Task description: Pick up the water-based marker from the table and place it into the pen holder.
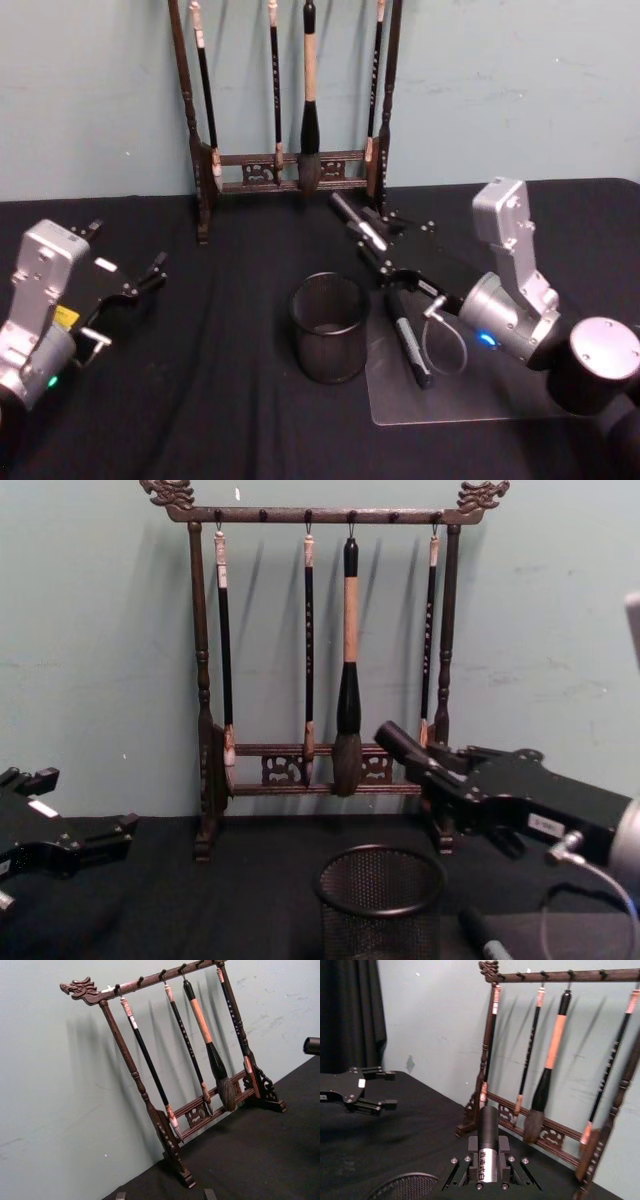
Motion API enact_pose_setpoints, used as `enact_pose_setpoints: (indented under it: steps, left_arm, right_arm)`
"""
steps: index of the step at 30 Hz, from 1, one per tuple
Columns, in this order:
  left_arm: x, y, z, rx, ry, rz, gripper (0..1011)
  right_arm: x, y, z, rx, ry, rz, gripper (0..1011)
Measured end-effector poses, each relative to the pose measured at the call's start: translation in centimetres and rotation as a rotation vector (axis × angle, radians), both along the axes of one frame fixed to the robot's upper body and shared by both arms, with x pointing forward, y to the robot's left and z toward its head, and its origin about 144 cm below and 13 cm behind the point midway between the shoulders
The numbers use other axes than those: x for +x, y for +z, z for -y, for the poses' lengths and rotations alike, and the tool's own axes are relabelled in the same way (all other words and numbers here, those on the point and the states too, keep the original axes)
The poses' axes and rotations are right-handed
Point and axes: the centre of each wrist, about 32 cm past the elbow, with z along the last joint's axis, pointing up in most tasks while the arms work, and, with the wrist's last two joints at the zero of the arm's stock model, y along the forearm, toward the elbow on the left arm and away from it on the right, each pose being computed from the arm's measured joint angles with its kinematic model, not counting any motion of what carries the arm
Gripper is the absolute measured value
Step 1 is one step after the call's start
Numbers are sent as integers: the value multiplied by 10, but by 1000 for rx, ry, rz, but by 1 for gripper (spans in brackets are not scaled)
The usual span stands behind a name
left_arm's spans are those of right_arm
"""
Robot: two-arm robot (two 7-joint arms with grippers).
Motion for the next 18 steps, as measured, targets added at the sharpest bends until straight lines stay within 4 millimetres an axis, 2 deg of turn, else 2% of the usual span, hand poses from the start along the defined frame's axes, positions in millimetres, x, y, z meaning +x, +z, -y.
enact_pose_setpoints:
  steps: [18]
  left_arm:
    - [0, 0, 0, 0, 0, 0, 1009]
  right_arm:
    - [15, -4, -32, 21, 86, 0, 237]
